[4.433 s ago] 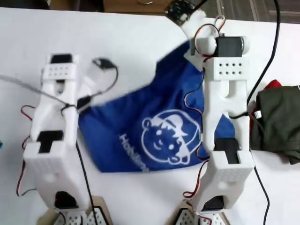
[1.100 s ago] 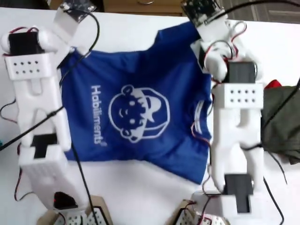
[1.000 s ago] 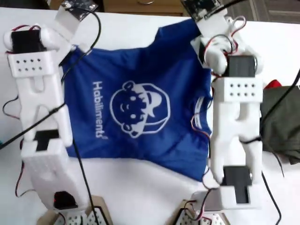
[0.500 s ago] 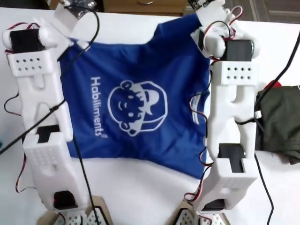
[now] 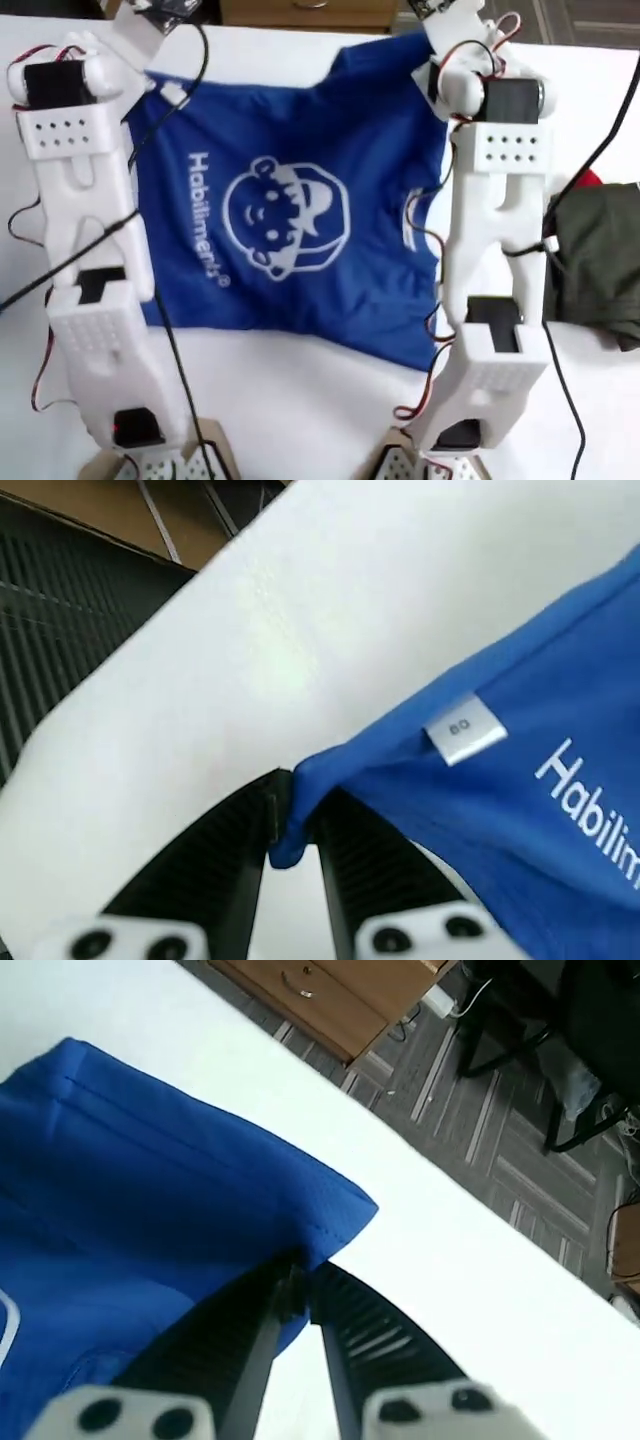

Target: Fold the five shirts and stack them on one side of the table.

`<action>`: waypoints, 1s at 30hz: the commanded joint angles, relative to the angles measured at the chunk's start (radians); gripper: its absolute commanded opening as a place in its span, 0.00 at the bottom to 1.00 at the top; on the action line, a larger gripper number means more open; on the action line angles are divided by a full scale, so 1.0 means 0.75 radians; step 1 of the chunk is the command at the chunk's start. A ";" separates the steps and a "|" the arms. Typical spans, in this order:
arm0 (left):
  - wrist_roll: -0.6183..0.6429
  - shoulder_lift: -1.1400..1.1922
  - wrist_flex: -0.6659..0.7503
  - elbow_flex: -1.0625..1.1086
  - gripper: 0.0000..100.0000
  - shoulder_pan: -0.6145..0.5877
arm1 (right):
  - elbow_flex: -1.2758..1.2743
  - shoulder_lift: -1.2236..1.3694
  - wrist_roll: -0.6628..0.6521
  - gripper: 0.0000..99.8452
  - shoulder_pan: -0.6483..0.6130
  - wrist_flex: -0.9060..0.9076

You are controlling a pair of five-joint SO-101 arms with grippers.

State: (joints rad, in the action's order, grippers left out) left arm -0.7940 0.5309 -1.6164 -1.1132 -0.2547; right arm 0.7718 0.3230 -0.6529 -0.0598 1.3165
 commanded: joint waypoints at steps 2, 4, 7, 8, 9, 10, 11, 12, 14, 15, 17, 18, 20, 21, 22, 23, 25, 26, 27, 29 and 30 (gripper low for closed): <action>-0.076 -0.027 -0.186 0.011 0.02 -0.014 | 0.049 -0.009 0.002 0.02 0.021 0.144; -0.068 -0.035 -0.233 0.028 0.02 -0.020 | 0.049 -0.017 0.002 0.02 0.021 0.247; -0.045 -0.092 -0.231 0.140 0.02 -0.072 | 0.039 -0.060 0.002 0.02 0.021 0.394; -0.045 -0.117 -0.231 0.214 0.02 -0.076 | 0.039 -0.079 0.002 0.02 0.021 0.431; -0.045 -0.147 -0.231 0.292 0.02 -0.076 | 0.039 -0.099 0.002 0.02 0.021 0.461; -0.047 -0.182 -0.231 0.382 0.02 -0.072 | 0.037 -0.120 0.002 0.02 0.021 0.484; -0.049 -0.217 -0.229 0.467 0.02 -0.068 | 0.037 -0.138 0.002 0.02 0.021 0.502; -0.063 -0.256 -0.229 0.551 0.02 -0.061 | 0.035 -0.154 0.002 0.02 0.021 0.527; -0.094 -0.344 -0.227 0.709 0.02 -0.041 | 0.033 -0.183 0.002 0.02 0.019 0.580; -0.100 -0.395 -0.225 0.780 0.02 -0.037 | 0.018 -0.195 0.002 0.02 0.019 0.592; -0.104 -0.501 -0.225 0.905 0.02 -0.035 | -0.057 -0.238 0.002 0.02 0.019 0.594; -0.106 -0.554 -0.225 0.963 0.02 -0.035 | -0.113 -0.263 0.002 0.02 0.019 0.594; -0.106 -0.657 -0.215 1.071 0.02 -0.041 | -0.233 -0.326 0.002 0.02 0.013 0.586; -0.106 -0.706 -0.205 1.128 0.02 -0.043 | -0.295 -0.365 0.002 0.02 0.011 0.572; -0.108 -0.755 -0.188 1.188 0.02 -0.043 | -0.356 -0.408 0.002 0.02 0.011 0.545; -0.108 -0.804 -0.168 1.245 0.02 -0.043 | -0.423 -0.455 0.002 0.02 0.015 0.506; -0.108 -0.894 -0.125 1.368 0.02 -0.041 | -0.577 -0.564 0.002 0.02 0.017 0.422; -0.108 -0.937 -0.104 1.429 0.02 -0.039 | -0.669 -0.623 0.002 0.02 0.017 0.382; -0.108 -0.976 -0.084 1.486 0.02 -0.039 | -0.765 -0.684 0.002 0.02 0.011 0.343; -0.129 -1.049 -0.039 1.611 0.02 -0.039 | -0.976 -0.809 0.002 0.02 0.009 0.257; -0.143 -1.082 -0.025 1.670 0.02 -0.041 | -1.084 -0.875 0.002 0.02 0.009 0.208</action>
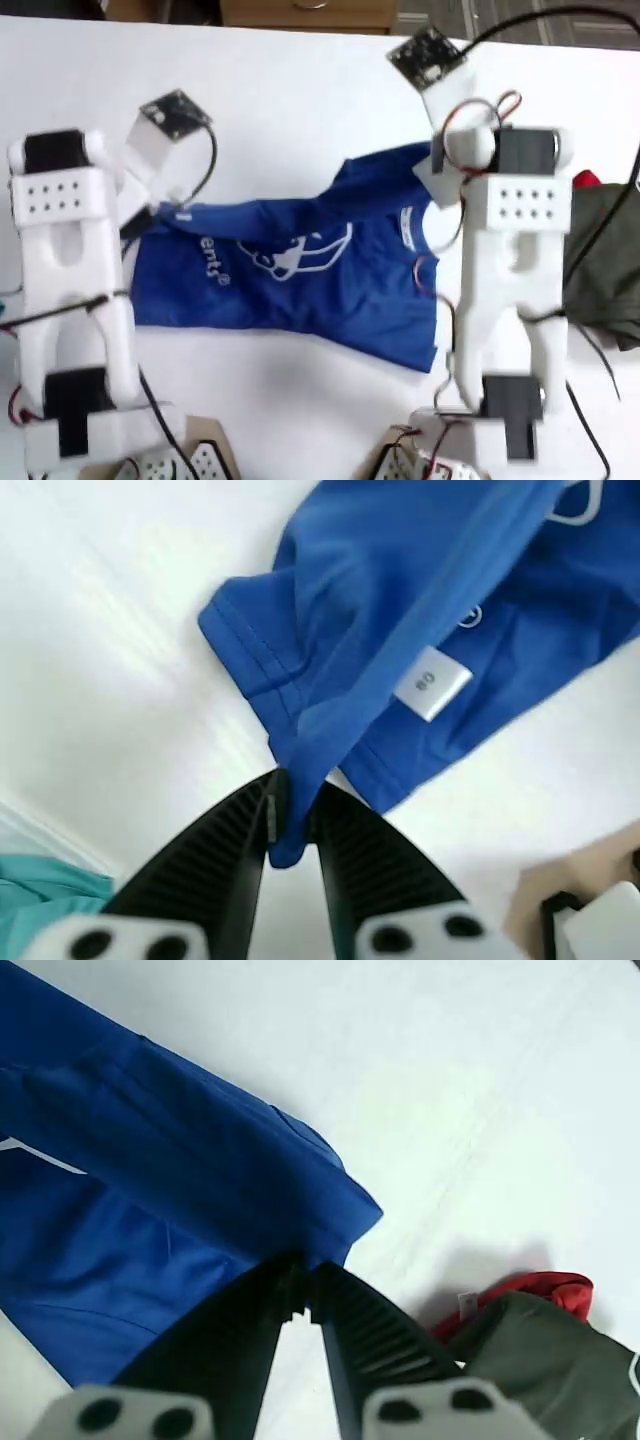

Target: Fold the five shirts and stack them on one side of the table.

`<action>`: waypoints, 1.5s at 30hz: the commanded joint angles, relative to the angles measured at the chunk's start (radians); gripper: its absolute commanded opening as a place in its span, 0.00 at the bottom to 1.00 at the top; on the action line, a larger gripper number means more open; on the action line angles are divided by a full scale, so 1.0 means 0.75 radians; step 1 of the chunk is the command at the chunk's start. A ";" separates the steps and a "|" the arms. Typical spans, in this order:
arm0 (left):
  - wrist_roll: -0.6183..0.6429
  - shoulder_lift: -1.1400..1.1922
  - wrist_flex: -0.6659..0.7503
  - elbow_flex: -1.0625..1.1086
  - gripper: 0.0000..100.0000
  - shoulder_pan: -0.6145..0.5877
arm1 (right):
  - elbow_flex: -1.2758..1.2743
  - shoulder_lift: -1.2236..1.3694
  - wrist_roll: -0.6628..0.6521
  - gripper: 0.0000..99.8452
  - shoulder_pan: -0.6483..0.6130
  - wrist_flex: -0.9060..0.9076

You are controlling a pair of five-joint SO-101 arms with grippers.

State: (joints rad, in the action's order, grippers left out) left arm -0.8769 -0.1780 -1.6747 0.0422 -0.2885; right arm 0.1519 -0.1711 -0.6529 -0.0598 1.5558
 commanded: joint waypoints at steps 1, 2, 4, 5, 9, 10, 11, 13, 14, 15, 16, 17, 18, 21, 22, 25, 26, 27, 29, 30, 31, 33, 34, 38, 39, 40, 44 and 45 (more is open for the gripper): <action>-0.037 -0.170 0.068 0.181 0.02 0.002 | -0.360 -0.285 0.000 0.02 0.009 -0.154; -0.041 -0.198 0.084 0.234 0.02 0.000 | -0.466 -0.351 -0.002 0.02 0.009 -0.193; -0.041 -0.260 0.117 0.330 0.02 0.000 | -0.669 -0.486 -0.051 0.02 0.009 -0.259; -0.041 -0.291 0.131 0.371 0.02 0.000 | -0.763 -0.551 -0.061 0.02 0.009 -0.287; -0.041 -0.391 0.166 0.506 0.02 0.002 | -1.072 -0.789 -0.074 0.02 0.017 -0.359; -0.043 -0.411 0.166 0.535 0.02 0.002 | -1.135 -0.846 -0.074 0.02 0.017 -0.363; -0.043 -0.428 0.166 0.564 0.02 0.002 | -1.195 -0.901 -0.074 0.02 0.017 -0.363; -0.045 -0.458 0.170 0.627 0.02 0.002 | -1.299 -1.008 -0.074 0.02 0.017 -0.363; -0.051 -0.466 0.188 0.662 0.02 0.002 | -1.348 -1.059 -0.074 0.02 0.015 -0.363; -0.068 -0.475 0.213 0.701 0.02 0.002 | -1.399 -1.106 -0.074 0.02 0.013 -0.365; -0.074 -0.477 0.243 0.744 0.02 0.000 | -1.450 -1.145 -0.074 0.02 0.011 -0.365; -0.076 -0.477 0.276 0.787 0.02 0.000 | -1.502 -1.175 -0.074 0.02 0.011 -0.371; -0.076 -0.477 0.313 0.836 0.02 0.000 | -1.559 -1.208 -0.074 0.02 0.011 -0.394; -0.078 -0.477 0.436 0.977 0.02 0.000 | -1.731 -1.276 -0.076 0.02 0.017 -0.484; -0.080 -0.477 0.483 1.024 0.02 0.000 | -1.786 -1.288 -0.076 0.02 0.011 -0.512; -0.080 -0.475 0.614 1.147 0.02 0.002 | -1.927 -1.304 -0.076 0.02 0.015 -0.621; -0.080 -0.475 0.646 1.181 0.02 0.002 | -1.962 -1.304 -0.076 0.02 0.017 -0.656; -0.080 -0.473 0.677 1.214 0.02 0.002 | -1.999 -1.304 -0.076 0.02 0.017 -0.688; -0.078 -0.473 0.722 1.271 0.02 0.002 | -2.064 -1.304 -0.076 0.02 0.013 -0.740; -0.078 -0.473 0.732 1.292 0.02 0.002 | -2.093 -1.304 -0.076 0.02 0.011 -0.756; -0.074 -0.473 0.739 1.308 0.02 0.002 | -2.113 -1.304 -0.076 0.02 0.011 -0.766; -0.072 -0.473 0.739 1.327 0.02 0.002 | -2.138 -1.312 -0.076 0.02 0.017 -0.768; -0.070 -0.473 0.732 1.327 0.02 0.000 | -2.140 -1.312 -0.076 0.02 0.019 -0.766; -0.070 -0.483 0.685 1.292 0.03 -0.010 | -2.126 -1.312 -0.076 0.02 0.032 -0.758; -0.070 -0.483 0.651 1.261 0.04 -0.023 | -2.113 -1.312 -0.074 0.02 0.052 -0.758; -0.074 -0.481 0.616 1.226 0.07 -0.039 | -2.097 -1.312 -0.074 0.03 0.075 -0.756; -0.082 -0.485 0.454 1.065 0.20 -0.121 | -1.986 -1.314 -0.074 0.16 0.163 -0.666; -0.092 -0.485 0.407 1.010 0.22 -0.141 | -1.954 -1.314 -0.074 0.20 0.171 -0.643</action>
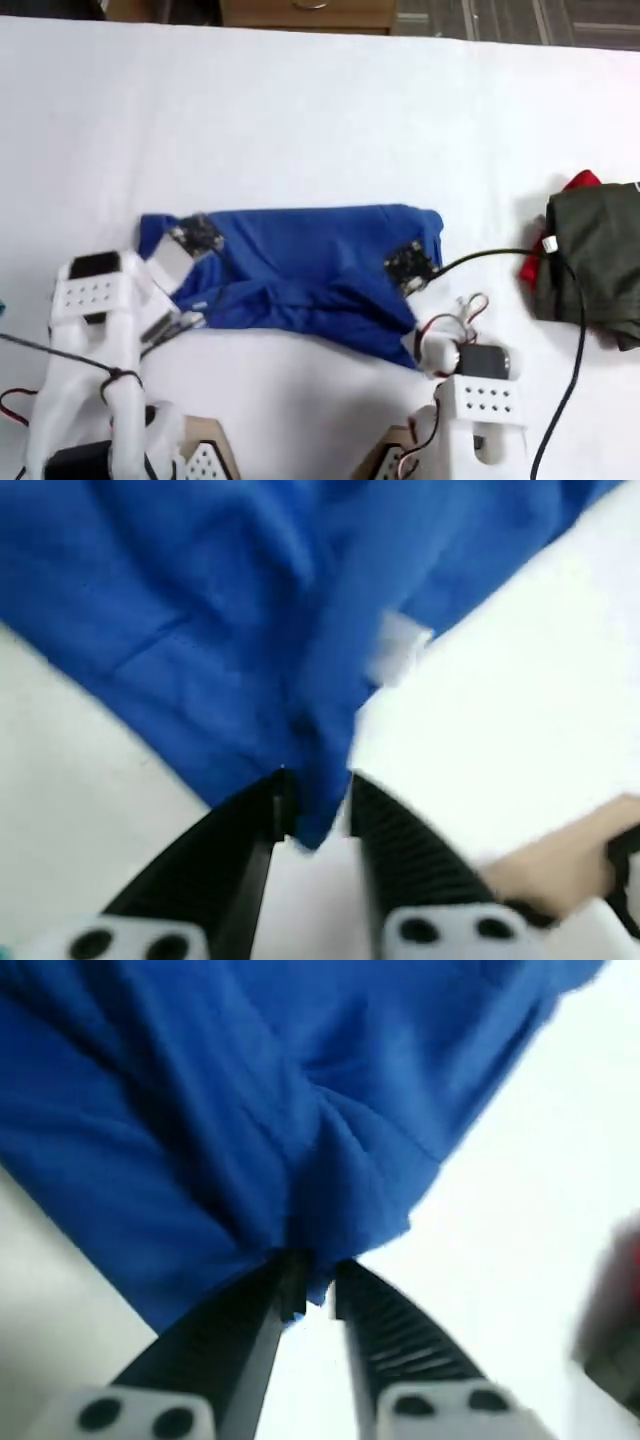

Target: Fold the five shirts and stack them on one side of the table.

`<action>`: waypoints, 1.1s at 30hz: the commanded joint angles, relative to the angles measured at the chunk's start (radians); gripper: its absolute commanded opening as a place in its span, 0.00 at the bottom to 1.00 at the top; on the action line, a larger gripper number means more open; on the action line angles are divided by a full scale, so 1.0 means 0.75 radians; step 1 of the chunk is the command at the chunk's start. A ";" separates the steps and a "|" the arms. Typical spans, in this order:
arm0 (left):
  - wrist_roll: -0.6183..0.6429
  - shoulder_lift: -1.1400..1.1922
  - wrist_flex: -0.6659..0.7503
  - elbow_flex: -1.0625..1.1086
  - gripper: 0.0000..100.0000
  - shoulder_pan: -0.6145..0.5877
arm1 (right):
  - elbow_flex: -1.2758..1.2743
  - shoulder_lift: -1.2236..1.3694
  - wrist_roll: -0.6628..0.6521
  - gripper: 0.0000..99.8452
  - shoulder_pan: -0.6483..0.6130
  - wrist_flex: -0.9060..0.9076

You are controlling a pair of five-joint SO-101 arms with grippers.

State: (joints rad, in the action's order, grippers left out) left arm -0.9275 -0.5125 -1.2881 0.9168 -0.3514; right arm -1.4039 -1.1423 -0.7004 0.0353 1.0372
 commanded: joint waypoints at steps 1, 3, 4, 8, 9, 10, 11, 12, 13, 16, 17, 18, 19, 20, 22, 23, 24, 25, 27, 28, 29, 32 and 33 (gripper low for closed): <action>-0.045 -0.039 -0.158 -0.216 0.22 -0.076 | 0.149 -0.019 -0.010 0.24 0.046 0.066; -0.061 -0.039 -0.241 -0.361 0.21 -0.115 | 0.205 -0.019 -0.010 0.30 0.046 0.093; -0.063 -0.039 -0.276 -0.443 0.21 -0.135 | 0.229 -0.019 -0.010 0.31 0.046 0.101; -0.059 -0.025 -0.333 -0.723 0.21 -0.184 | 0.327 -0.019 -0.010 0.31 0.046 0.124; -0.057 -0.008 -0.331 -0.746 0.21 -0.180 | 0.340 -0.019 -0.010 0.31 0.046 0.122; -0.053 0.020 -0.331 -0.754 0.21 -0.153 | 0.348 -0.019 -0.006 0.31 0.046 0.120; -0.029 0.068 -0.323 -0.750 0.21 -0.119 | 0.352 -0.015 0.000 0.31 0.042 0.109; 0.012 0.135 -0.303 -0.746 0.21 -0.084 | 0.352 -0.011 0.002 0.31 0.040 0.087; 0.057 0.213 -0.268 -0.744 0.21 -0.053 | 0.352 -0.007 0.006 0.31 0.038 0.056; 0.178 0.468 -0.117 -0.772 0.21 0.068 | 0.350 -0.005 0.102 0.31 0.021 -0.064; 0.205 0.552 -0.078 -0.795 0.21 0.108 | 0.350 0.001 0.121 0.31 -0.001 -0.101; 0.225 0.636 -0.043 -0.821 0.21 0.143 | 0.350 0.019 0.123 0.31 -0.026 -0.124; 0.237 0.718 -0.016 -0.854 0.21 0.166 | 0.350 0.048 0.123 0.31 -0.050 -0.144; 0.245 0.796 0.000 -0.895 0.21 0.180 | 0.352 0.087 0.125 0.31 -0.071 -0.167; 0.245 0.933 0.008 -0.995 0.21 0.180 | 0.352 0.187 0.131 0.31 -0.085 -0.224; 0.243 0.992 0.004 -1.046 0.21 0.170 | 0.352 0.247 0.131 0.31 -0.085 -0.265; 0.239 1.045 0.000 -1.091 0.21 0.147 | 0.352 0.310 0.131 0.31 -0.085 -0.310; 0.237 1.097 -0.002 -1.134 0.21 0.125 | 0.352 0.371 0.131 0.31 -0.085 -0.353; 0.221 1.189 -0.002 -1.210 0.21 0.063 | 0.354 0.500 0.131 0.31 -0.085 -0.449; 0.194 1.230 -0.002 -1.247 0.21 0.029 | 0.354 0.564 0.131 0.31 -0.085 -0.498; 0.172 1.266 -0.002 -1.278 0.21 -0.002 | 0.354 0.627 0.131 0.31 -0.085 -0.543; 0.151 1.379 -0.002 -1.390 0.21 -0.078 | 0.387 0.807 0.131 0.31 -0.089 -0.627; 0.151 1.416 -0.004 -1.431 0.21 -0.092 | 0.413 0.864 0.131 0.31 -0.089 -0.635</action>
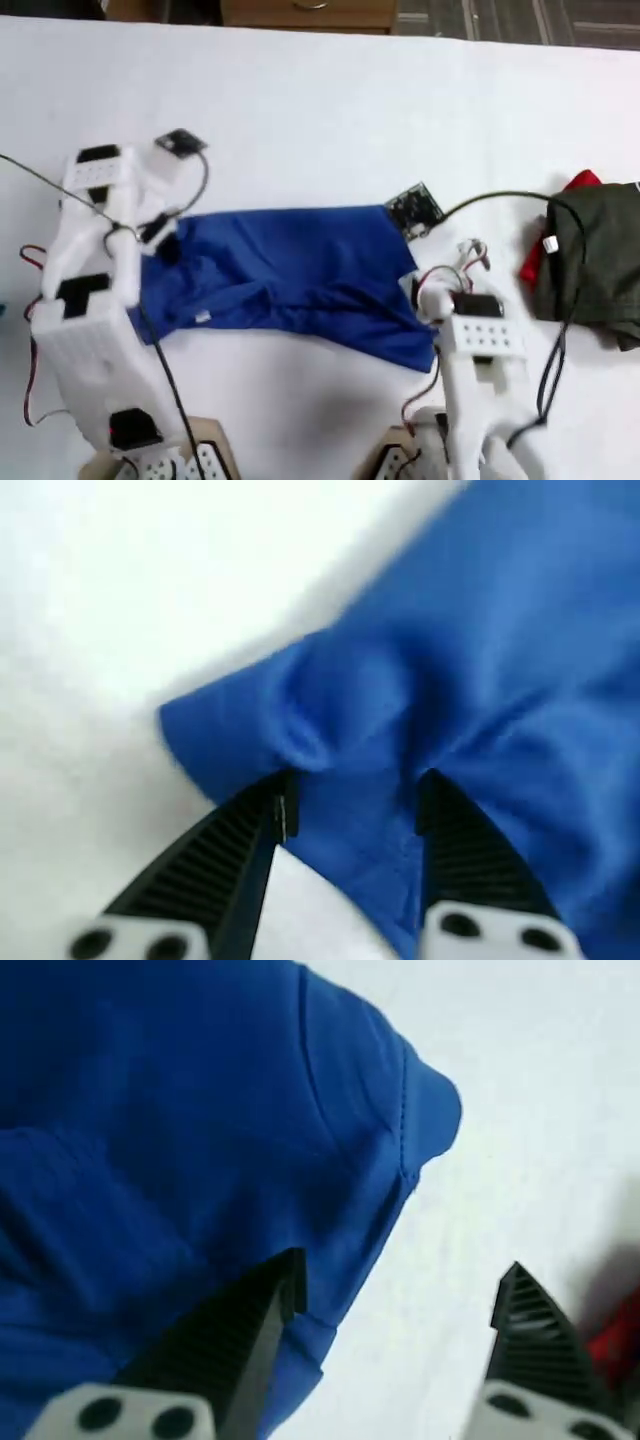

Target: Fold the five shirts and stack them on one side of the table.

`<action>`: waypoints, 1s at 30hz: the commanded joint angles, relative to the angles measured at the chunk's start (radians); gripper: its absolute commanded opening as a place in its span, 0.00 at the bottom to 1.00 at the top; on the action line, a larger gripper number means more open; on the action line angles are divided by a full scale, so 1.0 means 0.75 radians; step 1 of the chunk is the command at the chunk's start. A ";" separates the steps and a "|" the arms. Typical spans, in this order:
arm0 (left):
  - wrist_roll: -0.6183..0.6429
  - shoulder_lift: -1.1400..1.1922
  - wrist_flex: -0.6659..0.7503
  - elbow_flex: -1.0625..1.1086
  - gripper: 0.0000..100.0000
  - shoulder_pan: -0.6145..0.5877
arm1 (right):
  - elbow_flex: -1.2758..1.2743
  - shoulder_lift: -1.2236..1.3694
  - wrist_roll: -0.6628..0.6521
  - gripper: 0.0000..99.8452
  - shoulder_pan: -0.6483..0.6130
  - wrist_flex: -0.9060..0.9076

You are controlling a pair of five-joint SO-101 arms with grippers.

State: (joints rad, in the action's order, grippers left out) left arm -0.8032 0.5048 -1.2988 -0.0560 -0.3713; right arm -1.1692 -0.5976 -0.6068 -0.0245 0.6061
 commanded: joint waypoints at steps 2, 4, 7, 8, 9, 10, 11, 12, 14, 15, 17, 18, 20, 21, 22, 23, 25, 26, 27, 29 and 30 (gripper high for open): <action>-0.010 0.127 -0.023 -0.224 0.21 -0.084 | 0.168 0.242 0.004 0.31 -0.007 -0.060; -0.006 0.182 -0.086 -0.326 0.21 -0.086 | 0.237 0.334 0.002 0.31 -0.007 -0.060; -0.004 0.248 -0.166 -0.502 0.21 -0.080 | 0.325 0.447 0.000 0.31 -0.007 -0.060; -0.004 0.266 -0.186 -0.570 0.21 -0.080 | 0.354 0.482 0.000 0.31 -0.007 -0.058; -0.004 0.282 -0.209 -0.637 0.21 -0.080 | 0.381 0.517 0.000 0.31 -0.005 -0.056; -0.004 0.301 -0.229 -0.705 0.21 -0.080 | 0.405 0.551 0.000 0.31 -0.005 -0.054; -0.004 0.323 -0.252 -0.772 0.21 -0.078 | 0.430 0.584 0.000 0.31 -0.005 -0.054; -0.006 0.350 -0.274 -0.842 0.21 -0.078 | 0.450 0.615 0.000 0.31 -0.005 -0.054; -0.012 0.409 -0.331 -0.969 0.21 -0.078 | 0.491 0.674 0.002 0.31 -0.005 -0.052; -0.010 0.436 -0.374 -1.032 0.21 -0.078 | 0.505 0.693 0.004 0.31 -0.005 -0.052; -0.006 0.473 -0.497 -1.157 0.21 -0.078 | 0.526 0.719 0.006 0.31 -0.005 -0.050; -0.006 0.481 -0.571 -1.214 0.21 -0.076 | 0.528 0.719 0.006 0.31 -0.005 -0.048; -0.002 0.479 -0.661 -1.294 0.21 -0.068 | 0.532 0.719 0.006 0.31 -0.005 -0.032; 0.000 0.462 -0.657 -1.308 0.21 -0.076 | 0.536 0.719 0.008 0.31 -0.005 -0.019; -0.008 0.432 -0.655 -1.300 0.21 -0.088 | 0.542 0.719 0.008 0.31 -0.005 -0.009; -0.016 0.401 -0.655 -1.288 0.21 -0.092 | 0.548 0.719 0.008 0.31 -0.005 -0.003; -0.020 0.317 -0.655 -1.206 0.21 -0.090 | 0.554 0.719 0.008 0.31 -0.005 -0.003; -0.020 0.266 -0.655 -1.151 0.21 -0.082 | 0.554 0.719 0.008 0.31 -0.005 -0.007; -0.025 0.211 -0.655 -1.071 0.21 -0.070 | 0.554 0.719 0.008 0.31 -0.005 -0.011; -0.051 0.098 -0.655 -0.873 0.21 -0.039 | 0.554 0.719 0.010 0.31 -0.007 -0.011; -0.070 0.029 -0.653 -0.754 0.21 -0.027 | 0.554 0.719 0.010 0.31 -0.007 -0.013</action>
State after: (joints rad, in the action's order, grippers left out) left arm -0.8293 0.7058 -1.7668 -0.7986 -0.4189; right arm -0.7917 -0.0560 -0.6068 -0.0230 0.5984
